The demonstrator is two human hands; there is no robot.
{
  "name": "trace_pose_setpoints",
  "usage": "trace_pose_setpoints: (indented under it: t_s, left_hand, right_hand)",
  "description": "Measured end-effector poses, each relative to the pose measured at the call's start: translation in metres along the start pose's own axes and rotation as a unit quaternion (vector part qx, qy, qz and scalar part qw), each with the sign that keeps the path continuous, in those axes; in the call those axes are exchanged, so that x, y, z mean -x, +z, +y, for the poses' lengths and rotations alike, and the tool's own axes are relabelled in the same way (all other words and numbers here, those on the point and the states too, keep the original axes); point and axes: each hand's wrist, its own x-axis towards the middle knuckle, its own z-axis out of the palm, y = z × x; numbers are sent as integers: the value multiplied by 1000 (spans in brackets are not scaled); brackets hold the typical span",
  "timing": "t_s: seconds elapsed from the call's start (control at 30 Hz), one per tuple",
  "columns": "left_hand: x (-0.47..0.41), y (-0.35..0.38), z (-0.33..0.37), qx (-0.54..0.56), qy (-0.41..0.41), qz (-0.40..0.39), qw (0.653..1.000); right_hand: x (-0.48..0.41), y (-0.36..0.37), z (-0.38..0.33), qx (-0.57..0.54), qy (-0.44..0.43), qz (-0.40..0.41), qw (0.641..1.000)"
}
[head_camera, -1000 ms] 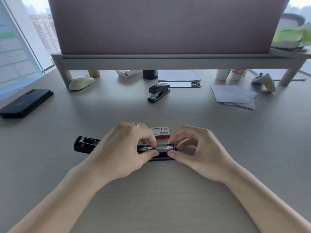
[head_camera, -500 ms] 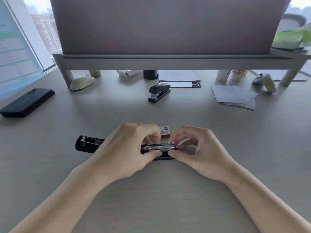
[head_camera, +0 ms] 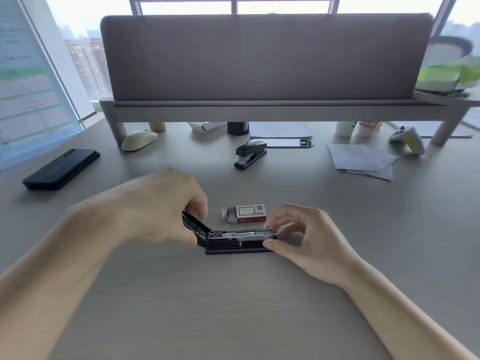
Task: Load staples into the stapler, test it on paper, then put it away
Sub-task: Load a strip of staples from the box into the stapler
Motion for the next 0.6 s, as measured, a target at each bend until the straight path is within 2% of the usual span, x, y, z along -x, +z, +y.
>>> trace_pose_setpoints:
  t_s: [0.27,0.6]
  left_hand:
    - [-19,-15,40,6,70,64,995]
    - [-38,30,55,96,107,10,990]
  right_hand:
    - [0,0,-3,-4,3,4,1000]
    - [-1,-1,-5,-27,-2,-5,1000]
